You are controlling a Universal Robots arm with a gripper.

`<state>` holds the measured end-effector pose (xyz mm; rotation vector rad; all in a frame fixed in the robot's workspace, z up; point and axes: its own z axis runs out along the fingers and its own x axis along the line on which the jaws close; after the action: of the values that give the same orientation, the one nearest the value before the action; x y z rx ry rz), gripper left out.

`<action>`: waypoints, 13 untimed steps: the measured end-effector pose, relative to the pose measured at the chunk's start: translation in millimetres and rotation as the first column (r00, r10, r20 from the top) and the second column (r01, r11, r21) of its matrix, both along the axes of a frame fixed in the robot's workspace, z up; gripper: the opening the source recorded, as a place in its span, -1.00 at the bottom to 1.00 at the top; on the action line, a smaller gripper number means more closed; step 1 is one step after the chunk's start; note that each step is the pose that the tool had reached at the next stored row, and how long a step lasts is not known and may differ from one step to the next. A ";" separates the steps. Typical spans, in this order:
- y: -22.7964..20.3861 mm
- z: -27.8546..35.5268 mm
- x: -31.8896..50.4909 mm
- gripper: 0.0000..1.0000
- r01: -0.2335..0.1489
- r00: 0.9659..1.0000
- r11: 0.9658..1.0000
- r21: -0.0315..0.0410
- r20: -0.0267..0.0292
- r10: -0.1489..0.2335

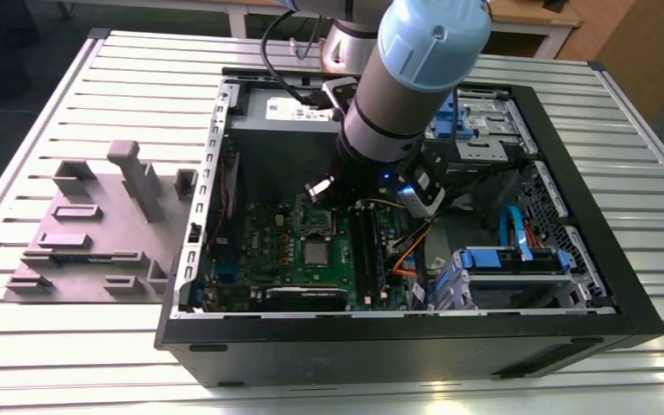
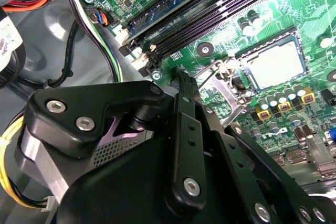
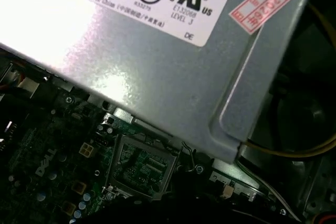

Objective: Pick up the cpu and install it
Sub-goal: 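Close the cpu cover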

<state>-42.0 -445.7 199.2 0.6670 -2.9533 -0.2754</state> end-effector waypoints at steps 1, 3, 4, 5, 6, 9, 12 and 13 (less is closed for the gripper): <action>0.0 0.0 0.0 -0.80 0.000 1.000 1.000 0.000 0.000 0.000; 0.1 -0.1 0.0 -0.80 -0.007 1.000 1.000 0.000 0.000 0.007; 0.1 -0.1 0.1 -0.80 -0.015 1.000 1.000 0.000 0.000 0.015; 0.1 -0.1 0.1 -0.80 -0.022 1.000 1.000 0.000 0.000 0.022; 0.0 0.0 0.1 -0.80 -0.027 1.000 1.000 0.000 0.000 0.027; 0.0 0.2 0.2 -0.80 -0.039 0.999 0.999 0.001 0.000 0.039; -0.1 1.5 0.5 -0.80 -0.046 0.999 0.999 0.002 0.000 0.046; -0.1 2.2 0.7 -0.80 -0.047 0.999 0.999 0.002 0.000 0.047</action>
<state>-41.3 -445.8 201.3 0.7361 -2.9331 -0.2748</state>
